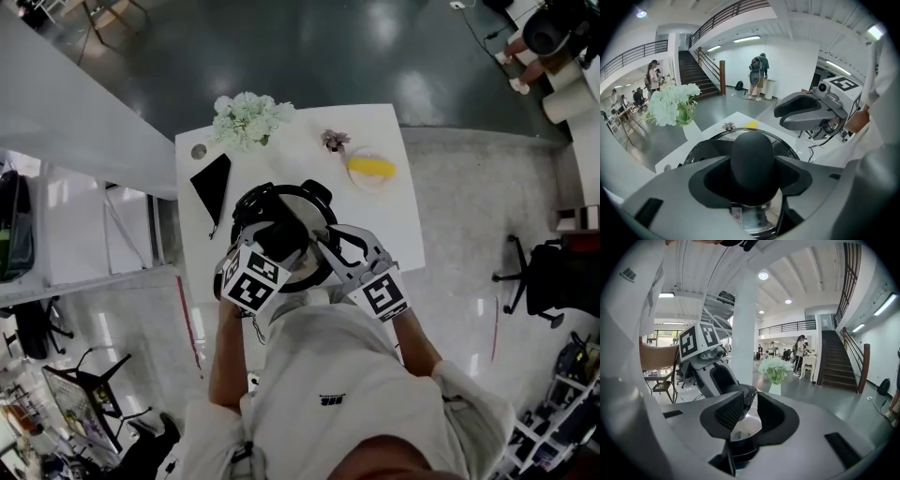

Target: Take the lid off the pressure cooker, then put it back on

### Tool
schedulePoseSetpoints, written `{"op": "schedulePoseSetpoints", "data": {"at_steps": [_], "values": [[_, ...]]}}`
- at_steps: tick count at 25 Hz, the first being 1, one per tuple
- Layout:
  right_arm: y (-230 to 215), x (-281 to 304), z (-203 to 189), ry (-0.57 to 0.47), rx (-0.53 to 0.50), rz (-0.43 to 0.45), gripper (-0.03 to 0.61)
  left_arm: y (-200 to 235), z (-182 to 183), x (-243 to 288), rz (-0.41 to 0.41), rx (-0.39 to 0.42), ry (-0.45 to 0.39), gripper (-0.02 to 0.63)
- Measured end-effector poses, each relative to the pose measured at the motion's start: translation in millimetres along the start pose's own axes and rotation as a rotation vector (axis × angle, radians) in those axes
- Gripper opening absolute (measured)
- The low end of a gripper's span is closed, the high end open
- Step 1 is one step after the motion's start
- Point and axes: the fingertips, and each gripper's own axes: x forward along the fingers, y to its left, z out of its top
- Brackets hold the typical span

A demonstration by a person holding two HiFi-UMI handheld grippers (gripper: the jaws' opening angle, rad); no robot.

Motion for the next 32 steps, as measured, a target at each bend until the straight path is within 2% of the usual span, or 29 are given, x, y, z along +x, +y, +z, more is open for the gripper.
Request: {"op": "schedulePoseSetpoints", "data": {"at_steps": [14, 19, 28, 32], "values": [[-1.8, 1.8, -4.0, 0.006, -0.035, 0.102, 0.095, 4.1, 1.9, -0.5, 0.134, -0.165, -0.035, 0.288], [-3.5, 3.9, -5.9, 0.006, -0.036, 0.119, 0.095, 6.3, 2.3, -0.8, 0.165, -0.184, -0.053, 0.291], [-1.6, 8.9, -7.1, 0.000, -0.026, 0.095, 0.095, 8.0, 0.2, -3.2, 0.221, -0.228, -0.164, 0.302], [1.2, 10.5, -6.1, -0.011, -0.019, 0.072, 0.094, 7.1, 4.3, -11.3, 0.248, -0.203, -0.245, 0.316]]}}
